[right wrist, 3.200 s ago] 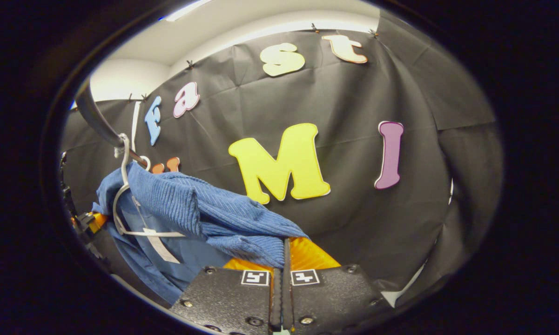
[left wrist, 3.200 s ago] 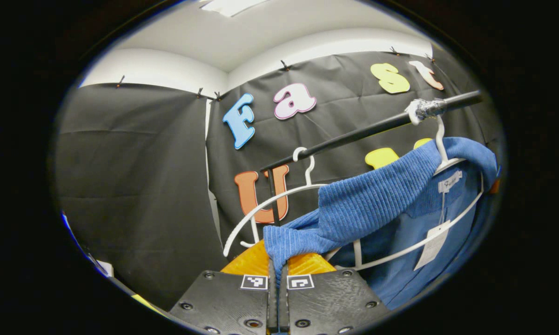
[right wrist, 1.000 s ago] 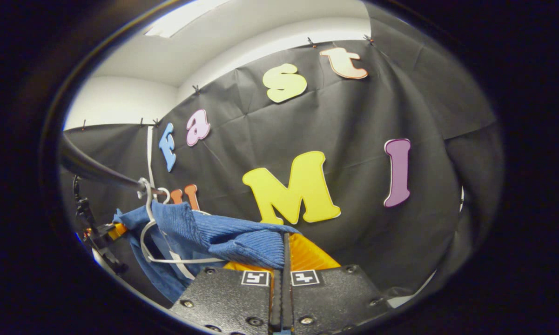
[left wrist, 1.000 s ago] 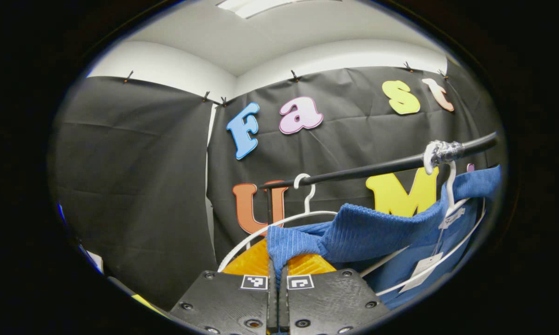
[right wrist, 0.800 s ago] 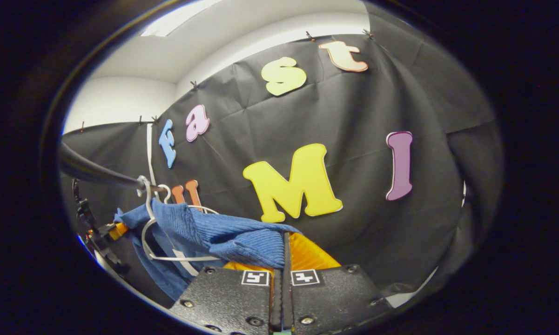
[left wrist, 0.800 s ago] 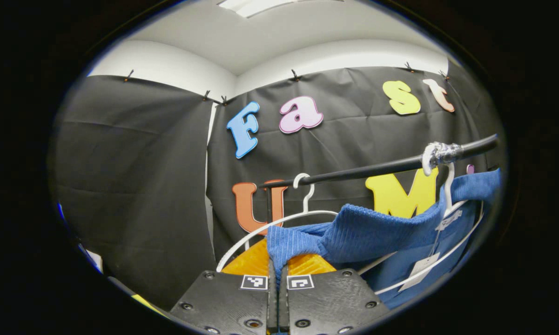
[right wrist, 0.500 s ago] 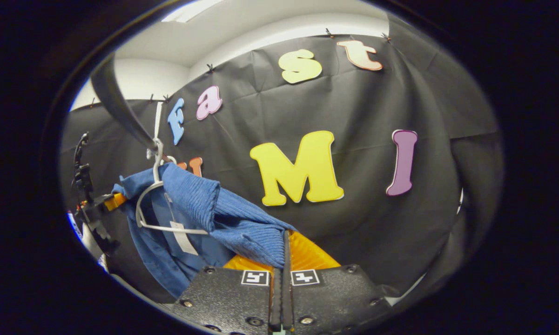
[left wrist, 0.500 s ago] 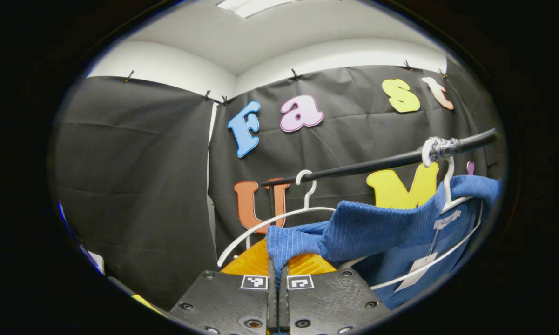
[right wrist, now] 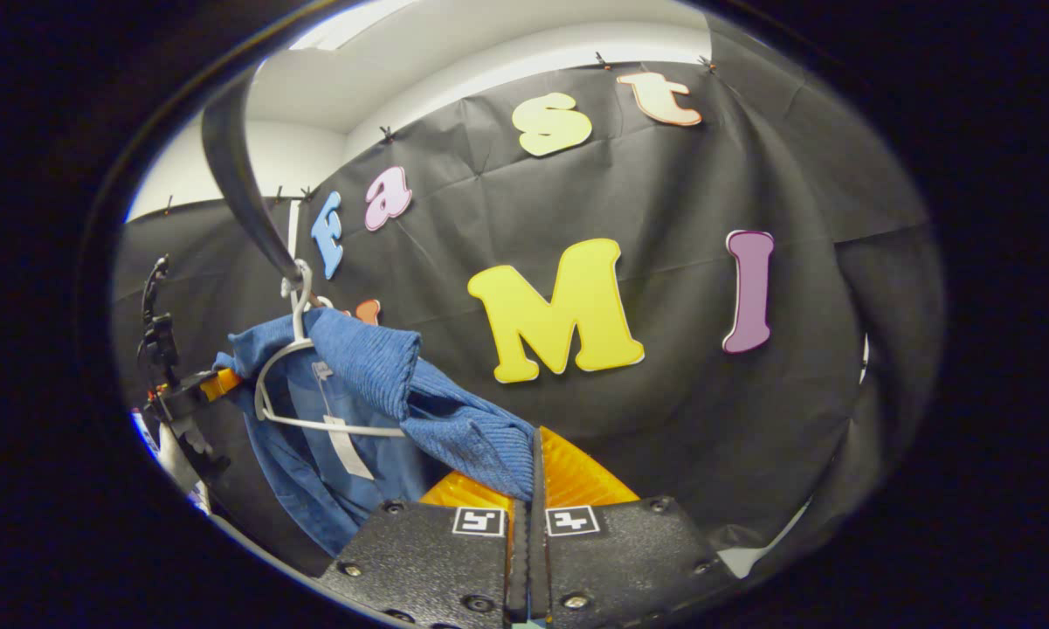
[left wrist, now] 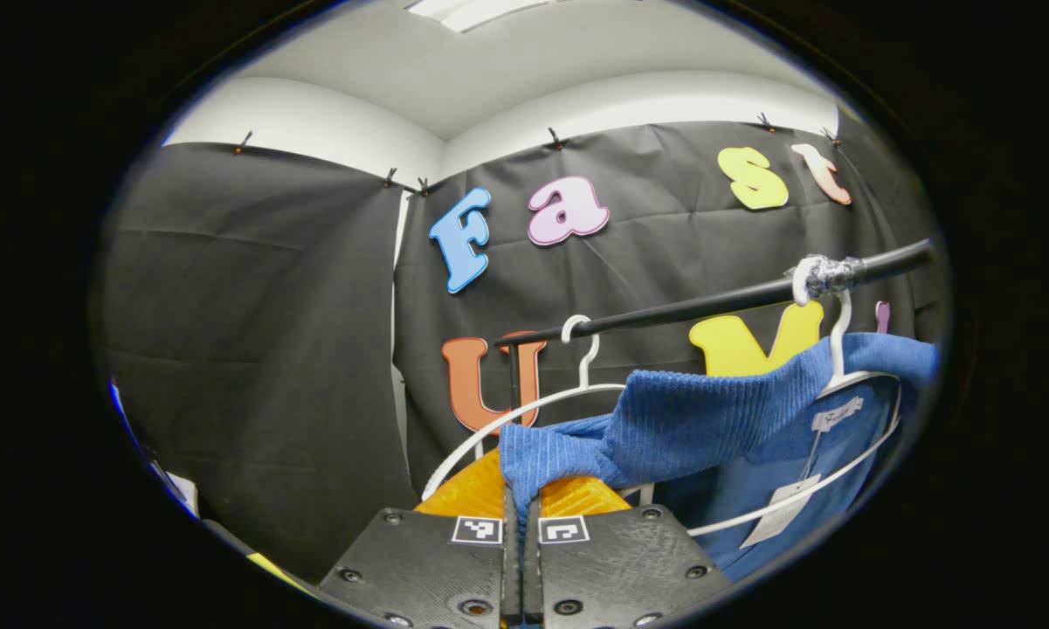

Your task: Grasp the clothes on the hanger with both hands and then place them into the laundry hamper below.

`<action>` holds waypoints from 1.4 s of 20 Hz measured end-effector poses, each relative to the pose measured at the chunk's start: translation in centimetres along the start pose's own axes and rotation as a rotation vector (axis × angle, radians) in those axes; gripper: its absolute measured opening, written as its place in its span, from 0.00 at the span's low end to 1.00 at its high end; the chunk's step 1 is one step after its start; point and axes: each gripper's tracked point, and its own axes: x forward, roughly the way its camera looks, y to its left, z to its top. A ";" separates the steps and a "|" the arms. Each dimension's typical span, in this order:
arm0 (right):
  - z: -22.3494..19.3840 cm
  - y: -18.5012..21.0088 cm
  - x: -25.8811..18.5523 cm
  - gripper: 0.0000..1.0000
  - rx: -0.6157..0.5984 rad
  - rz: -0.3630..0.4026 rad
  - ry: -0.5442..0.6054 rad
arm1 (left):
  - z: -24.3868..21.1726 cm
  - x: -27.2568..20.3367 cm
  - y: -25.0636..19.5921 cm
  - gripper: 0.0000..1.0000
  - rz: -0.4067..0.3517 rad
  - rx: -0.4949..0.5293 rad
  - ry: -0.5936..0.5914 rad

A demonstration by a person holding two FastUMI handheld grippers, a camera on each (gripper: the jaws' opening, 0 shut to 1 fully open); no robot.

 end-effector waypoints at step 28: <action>-9.9 -2.0 6.7 0.04 0.048 -0.064 0.210 | -14.4 -1.7 0.8 0.05 -0.029 -0.088 0.338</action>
